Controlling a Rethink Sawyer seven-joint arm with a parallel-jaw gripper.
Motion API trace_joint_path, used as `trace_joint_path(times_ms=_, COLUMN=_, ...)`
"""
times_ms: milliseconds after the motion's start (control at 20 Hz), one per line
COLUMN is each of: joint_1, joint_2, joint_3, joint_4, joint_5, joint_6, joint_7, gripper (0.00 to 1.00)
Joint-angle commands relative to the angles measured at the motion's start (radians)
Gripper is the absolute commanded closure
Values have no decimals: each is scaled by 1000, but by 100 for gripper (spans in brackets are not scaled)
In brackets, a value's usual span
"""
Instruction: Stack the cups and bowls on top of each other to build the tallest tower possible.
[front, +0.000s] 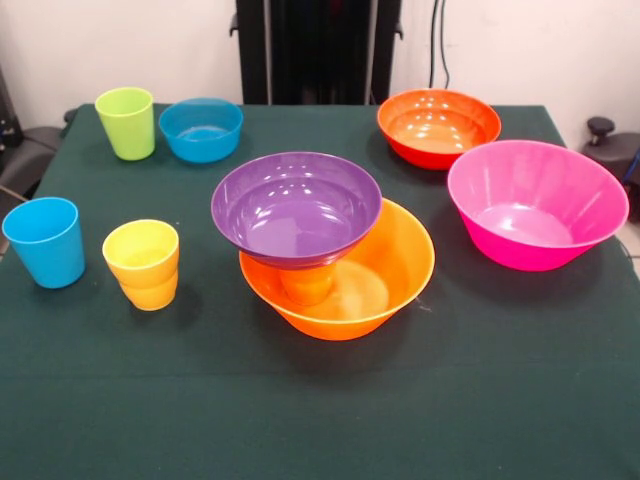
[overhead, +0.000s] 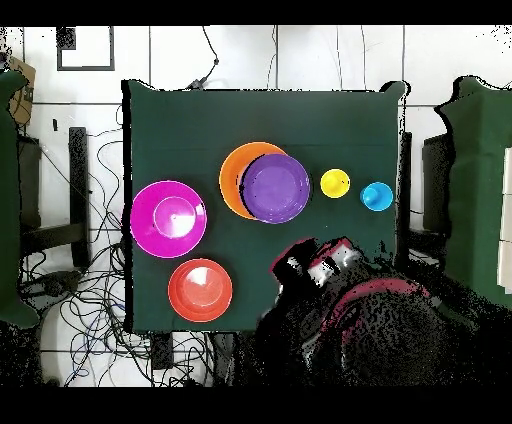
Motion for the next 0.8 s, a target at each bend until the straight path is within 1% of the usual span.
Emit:
trace_joint_path(times_ms=50, joint_1=-21, joint_2=143, joint_3=168, joint_4=-152, joint_5=-120, joint_6=178, joint_7=-222, gripper=0)
trace_joint_path(times_ms=150, joint_1=-30, joint_2=164, joint_3=193, joint_4=-213, joint_5=-148, joint_6=208, joint_7=-242, gripper=0)
trace_joint_path(times_ms=300, joint_1=-47, joint_2=175, joint_3=239, joint_4=-265, joint_5=-163, joint_6=205, joint_7=-320, gripper=0)
trace_joint_path(times_ms=450, joint_1=-69, joint_2=178, joint_3=299, joint_4=-320, joint_5=-173, joint_6=171, joint_7=-428, gripper=0)
trace_joint_path(times_ms=550, joint_1=-77, joint_2=161, joint_3=312, joint_4=-307, joint_5=-167, joint_6=136, joint_7=-450, gripper=0)
trace_joint_path(times_ms=650, joint_1=-88, joint_2=142, joint_3=318, joint_4=-296, joint_5=-176, joint_6=69, joint_7=-483, gripper=0)
trace_joint_path(times_ms=800, joint_1=-125, joint_2=145, joint_3=334, joint_4=-272, joint_5=-140, joint_6=87, joint_7=-513, gripper=0)
